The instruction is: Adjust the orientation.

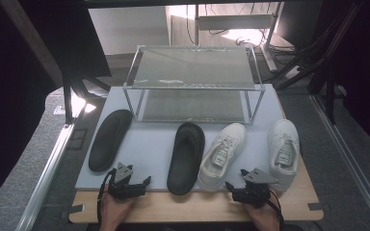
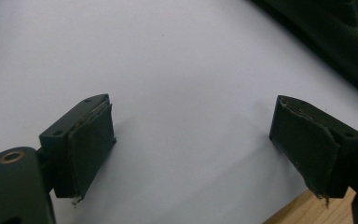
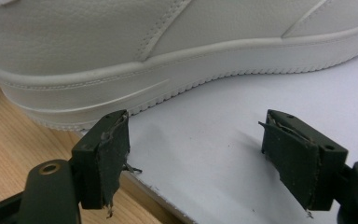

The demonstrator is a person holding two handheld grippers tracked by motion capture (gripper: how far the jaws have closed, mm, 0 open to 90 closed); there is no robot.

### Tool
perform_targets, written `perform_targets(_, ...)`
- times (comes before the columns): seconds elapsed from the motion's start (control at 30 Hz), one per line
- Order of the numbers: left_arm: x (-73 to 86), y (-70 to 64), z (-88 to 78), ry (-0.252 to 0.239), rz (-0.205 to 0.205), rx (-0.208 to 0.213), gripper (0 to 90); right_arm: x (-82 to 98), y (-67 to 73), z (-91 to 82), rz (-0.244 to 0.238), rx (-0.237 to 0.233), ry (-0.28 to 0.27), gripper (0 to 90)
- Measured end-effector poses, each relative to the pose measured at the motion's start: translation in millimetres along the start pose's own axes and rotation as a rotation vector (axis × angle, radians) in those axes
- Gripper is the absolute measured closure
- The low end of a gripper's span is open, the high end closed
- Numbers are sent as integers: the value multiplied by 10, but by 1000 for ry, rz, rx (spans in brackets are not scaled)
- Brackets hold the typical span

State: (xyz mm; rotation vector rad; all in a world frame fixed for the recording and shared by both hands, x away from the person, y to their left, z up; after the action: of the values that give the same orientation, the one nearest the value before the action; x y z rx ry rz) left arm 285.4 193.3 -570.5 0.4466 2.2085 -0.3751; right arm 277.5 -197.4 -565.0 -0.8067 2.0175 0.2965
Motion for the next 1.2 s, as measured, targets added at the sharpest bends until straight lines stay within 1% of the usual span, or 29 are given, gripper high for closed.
perform_targets(0.1, 0, 3, -1, 0, -1, 2, 136, 5, -12, -5, -2, -1, -1, 232)
perform_targets(0.13, 0, 4, -2, 0, 1, 2, 136, 9, -23, -10, -4, 9, 2, 208)
perform_targets(0.17, 0, 5, -2, -1, 0, 4, 137, 15, -40, -12, 4, 22, 7, 188)
perform_targets(0.3, -1, 4, -2, -1, 1, 2, 137, 34, -83, -32, 20, 23, 7, 196)
perform_targets(0.77, -2, -7, 3, -2, -13, -5, 134, 36, -86, -31, 21, 21, 8, 194)
perform_targets(1.2, -3, -9, -11, -5, -12, -9, 152, 36, -87, -32, 21, 22, 9, 194)
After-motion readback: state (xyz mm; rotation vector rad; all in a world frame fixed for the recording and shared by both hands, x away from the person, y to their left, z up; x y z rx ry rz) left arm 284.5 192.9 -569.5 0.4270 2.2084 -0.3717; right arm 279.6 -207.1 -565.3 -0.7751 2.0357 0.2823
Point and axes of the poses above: each handheld gripper's, and its own axes: z roughly forward along the jaws, x roughly out of its underside, y roughly to its left, the point moved 5 cm from there along z, roughly forward along the jaws, and after that the axes turned 7 degrees about -z, right-handed, at the moved point
